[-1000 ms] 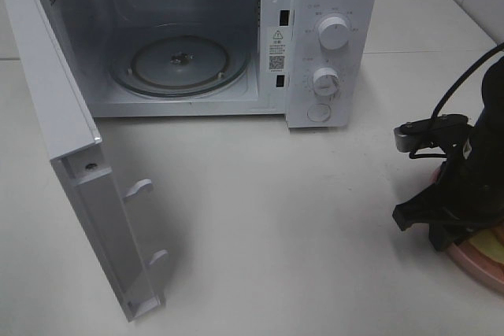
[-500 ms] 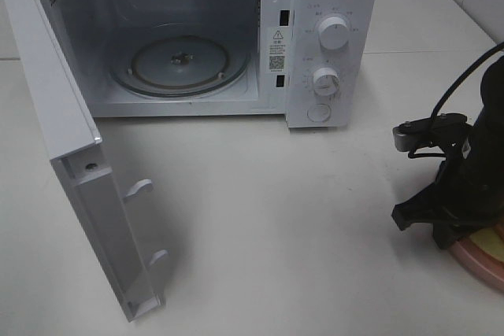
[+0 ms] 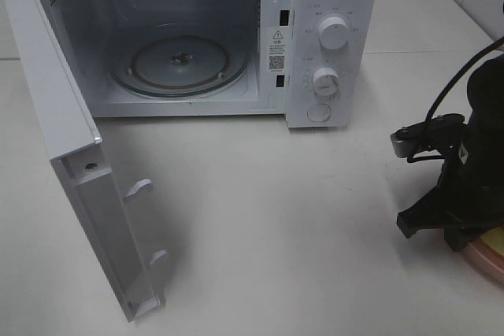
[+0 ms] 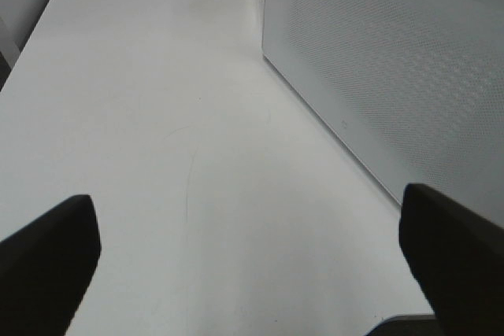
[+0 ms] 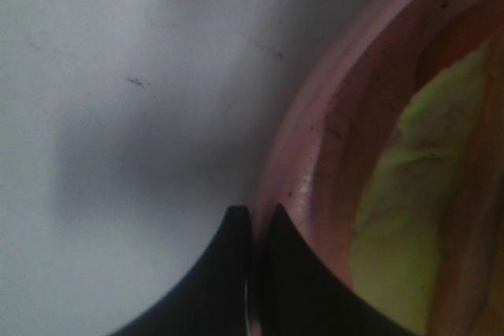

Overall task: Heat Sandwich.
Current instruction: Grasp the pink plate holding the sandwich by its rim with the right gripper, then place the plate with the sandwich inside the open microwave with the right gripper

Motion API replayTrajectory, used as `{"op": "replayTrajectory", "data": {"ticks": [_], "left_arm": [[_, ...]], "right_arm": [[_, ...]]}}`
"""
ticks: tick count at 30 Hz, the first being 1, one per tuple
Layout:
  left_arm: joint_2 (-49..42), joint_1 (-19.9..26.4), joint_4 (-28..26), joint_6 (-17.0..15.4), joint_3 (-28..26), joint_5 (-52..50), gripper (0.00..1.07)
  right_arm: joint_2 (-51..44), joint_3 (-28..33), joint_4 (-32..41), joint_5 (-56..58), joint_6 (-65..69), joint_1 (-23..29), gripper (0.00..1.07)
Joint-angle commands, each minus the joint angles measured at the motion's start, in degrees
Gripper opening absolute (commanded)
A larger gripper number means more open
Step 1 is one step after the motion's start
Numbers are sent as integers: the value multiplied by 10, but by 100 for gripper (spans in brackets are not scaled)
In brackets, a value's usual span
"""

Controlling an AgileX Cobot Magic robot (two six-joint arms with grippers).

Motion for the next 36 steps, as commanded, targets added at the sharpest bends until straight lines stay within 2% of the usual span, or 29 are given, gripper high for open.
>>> {"op": "replayTrajectory", "data": {"ticks": [1, 7, 11, 26, 36], "left_arm": [[-10, 1, -5, -3, 1, -5, 98], [-10, 1, -5, -3, 1, -5, 98], [-10, 1, -5, -3, 1, -5, 98], [-10, 1, -5, -3, 1, -5, 98], [-10, 1, -5, -3, 1, -5, 98]], "right_arm": [[1, -3, -28, 24, 27, 12, 0], [1, -3, -49, 45, 46, 25, 0], [-11, -3, -92, 73, 81, 46, 0], [-93, -3, -105, 125, 85, 50, 0], [-129, -3, -108, 153, 76, 110, 0]]}}
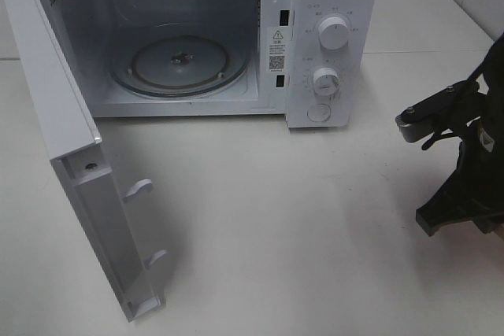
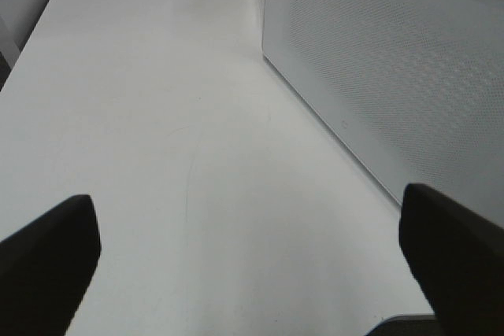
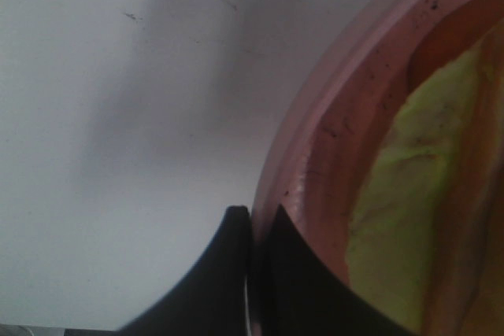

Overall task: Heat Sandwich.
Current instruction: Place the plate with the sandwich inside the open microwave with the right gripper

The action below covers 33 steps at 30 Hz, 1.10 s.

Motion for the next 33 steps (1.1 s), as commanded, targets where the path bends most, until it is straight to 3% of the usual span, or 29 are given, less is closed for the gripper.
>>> {"op": "replayTrajectory", "data": {"ticks": [1, 33], "left_arm": [[-10, 1, -5, -3, 1, -5, 98], [-10, 1, -5, -3, 1, -5, 98]], "right_arm": [[-12, -2, -14, 25, -7, 26, 0], [-52, -1, -13, 62, -44, 239, 0]]}}
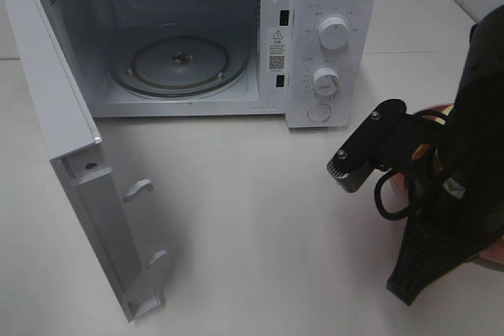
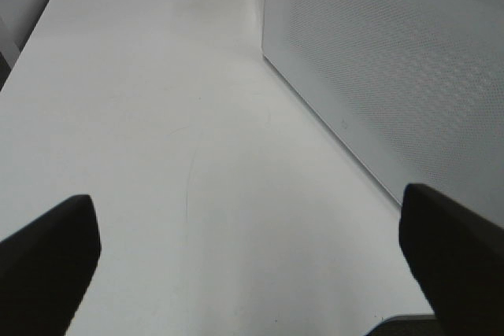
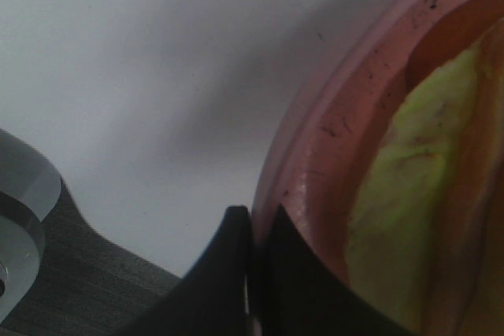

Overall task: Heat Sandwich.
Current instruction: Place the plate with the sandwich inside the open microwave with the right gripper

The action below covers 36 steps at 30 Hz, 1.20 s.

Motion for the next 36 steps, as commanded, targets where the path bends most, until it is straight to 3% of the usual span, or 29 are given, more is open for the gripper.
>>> {"op": "replayTrajectory", "data": {"ticks": [1, 11, 36], "left_arm": [[-10, 1, -5, -3, 1, -5, 98], [-10, 1, -5, -3, 1, -5, 98], [-10, 1, -5, -3, 1, -5, 98]], "right_arm": [[-4, -1, -14, 9, -14, 16, 0], [-4, -1, -14, 8, -94, 67, 0], [-4, -1, -14, -85, -379, 68, 0]]}}
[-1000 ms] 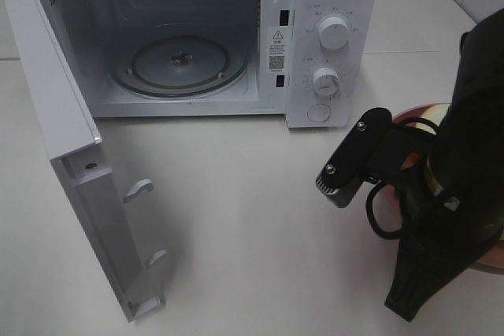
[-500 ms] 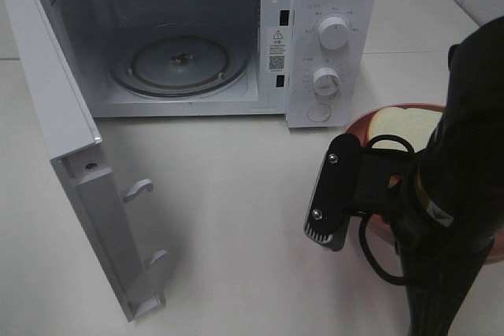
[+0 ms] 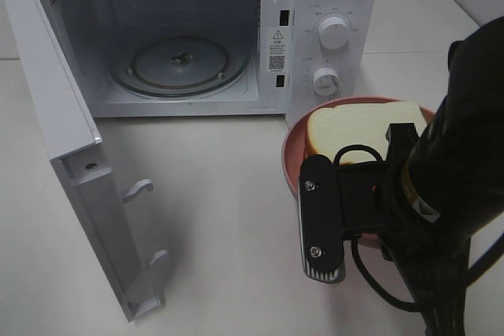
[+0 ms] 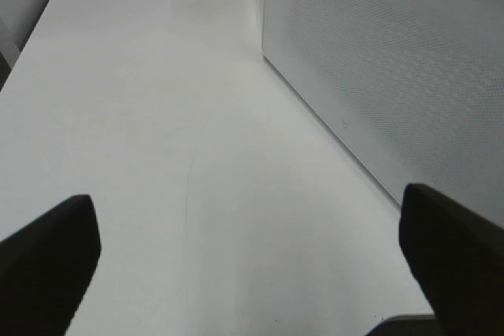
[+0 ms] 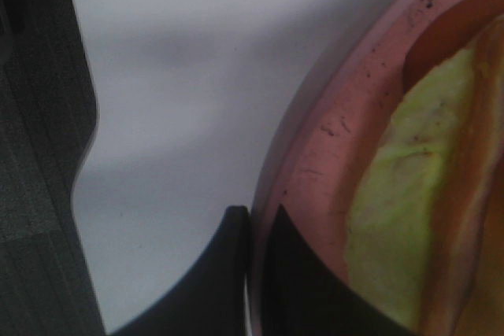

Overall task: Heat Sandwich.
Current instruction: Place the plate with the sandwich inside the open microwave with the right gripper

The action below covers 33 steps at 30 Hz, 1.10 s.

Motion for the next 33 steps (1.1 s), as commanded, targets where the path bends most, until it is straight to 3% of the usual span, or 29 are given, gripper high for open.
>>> {"op": "replayTrajectory", "data": {"ticks": [1, 12, 26, 33], "left_arm": [[-10, 1, -5, -3, 1, -5, 98], [-10, 1, -5, -3, 1, -5, 98], [-10, 1, -5, -3, 1, -5, 98], [-10, 1, -5, -3, 1, -5, 98]], "right_arm": [[-4, -1, -13, -21, -18, 2, 0], [-4, -1, -20, -65, -26, 2, 0], [-4, -1, -20, -102, -237, -2, 0], [-4, -1, 10, -136, -341, -56, 0]]}}
